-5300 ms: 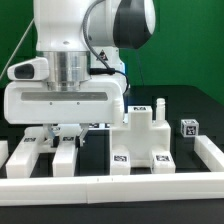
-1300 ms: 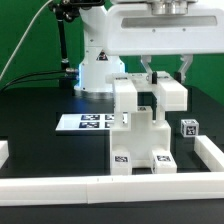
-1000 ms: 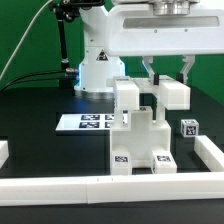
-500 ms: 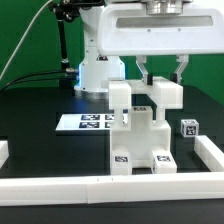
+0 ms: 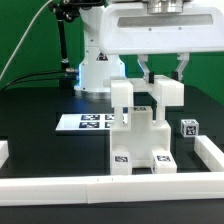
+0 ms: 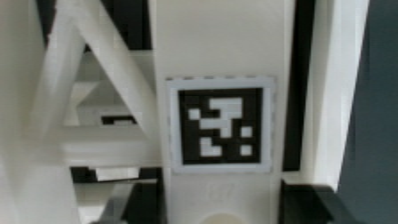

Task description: Assemble chair

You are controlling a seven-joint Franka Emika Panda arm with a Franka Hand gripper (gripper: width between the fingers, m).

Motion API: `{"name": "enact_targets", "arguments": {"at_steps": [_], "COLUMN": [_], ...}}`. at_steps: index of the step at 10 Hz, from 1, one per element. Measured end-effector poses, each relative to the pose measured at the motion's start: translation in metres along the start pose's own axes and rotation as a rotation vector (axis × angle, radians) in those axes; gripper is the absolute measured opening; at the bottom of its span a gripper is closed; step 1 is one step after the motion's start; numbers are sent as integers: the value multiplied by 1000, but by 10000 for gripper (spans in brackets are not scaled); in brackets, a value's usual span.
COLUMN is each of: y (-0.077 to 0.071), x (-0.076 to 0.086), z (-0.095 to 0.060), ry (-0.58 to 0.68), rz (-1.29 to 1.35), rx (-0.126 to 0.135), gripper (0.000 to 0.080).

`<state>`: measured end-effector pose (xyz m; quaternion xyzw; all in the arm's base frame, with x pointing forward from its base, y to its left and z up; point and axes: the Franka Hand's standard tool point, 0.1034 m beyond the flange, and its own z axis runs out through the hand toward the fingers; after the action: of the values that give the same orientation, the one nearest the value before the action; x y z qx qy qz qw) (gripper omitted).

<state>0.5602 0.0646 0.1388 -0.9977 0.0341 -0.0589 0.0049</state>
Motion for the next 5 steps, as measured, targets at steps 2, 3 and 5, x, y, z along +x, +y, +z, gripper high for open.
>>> {"name": "enact_targets", "arguments": {"at_steps": [2, 3, 5], "y": [1, 2, 5], "x": [-3, -5, -7], "z": [2, 5, 13], "ry": [-1, -8, -17], "rz": [0, 0, -2], "rx": [-1, -4, -11], "gripper": [284, 284, 284]}}
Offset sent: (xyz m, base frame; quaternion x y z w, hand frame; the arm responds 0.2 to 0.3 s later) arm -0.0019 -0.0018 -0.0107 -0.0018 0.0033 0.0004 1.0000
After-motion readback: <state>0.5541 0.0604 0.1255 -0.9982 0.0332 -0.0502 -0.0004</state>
